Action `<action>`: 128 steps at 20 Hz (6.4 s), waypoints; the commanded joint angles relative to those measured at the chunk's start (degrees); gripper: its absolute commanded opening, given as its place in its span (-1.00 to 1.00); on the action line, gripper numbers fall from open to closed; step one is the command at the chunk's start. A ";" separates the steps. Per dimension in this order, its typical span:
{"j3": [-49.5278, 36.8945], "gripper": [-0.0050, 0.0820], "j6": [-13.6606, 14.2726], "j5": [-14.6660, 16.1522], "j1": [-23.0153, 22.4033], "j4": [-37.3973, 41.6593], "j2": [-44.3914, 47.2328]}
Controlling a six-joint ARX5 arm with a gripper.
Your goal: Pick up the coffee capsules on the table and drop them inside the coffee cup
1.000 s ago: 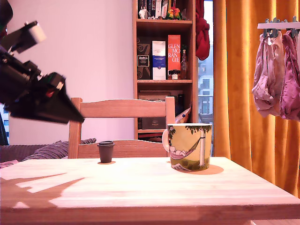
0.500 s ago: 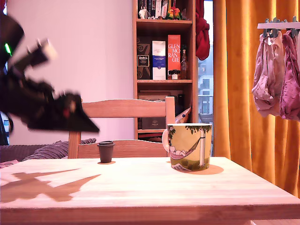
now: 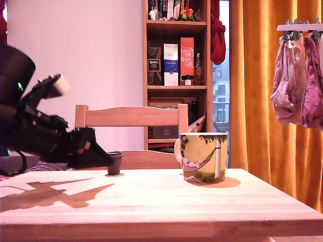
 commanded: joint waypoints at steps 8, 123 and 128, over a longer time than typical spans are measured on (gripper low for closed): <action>6.51 0.46 0.42 -0.22 -0.04 2.99 7.39; 50.01 -0.51 -8.13 -0.92 -20.59 -56.89 10.25; 50.01 -0.51 -8.15 -0.90 -20.74 -56.63 10.25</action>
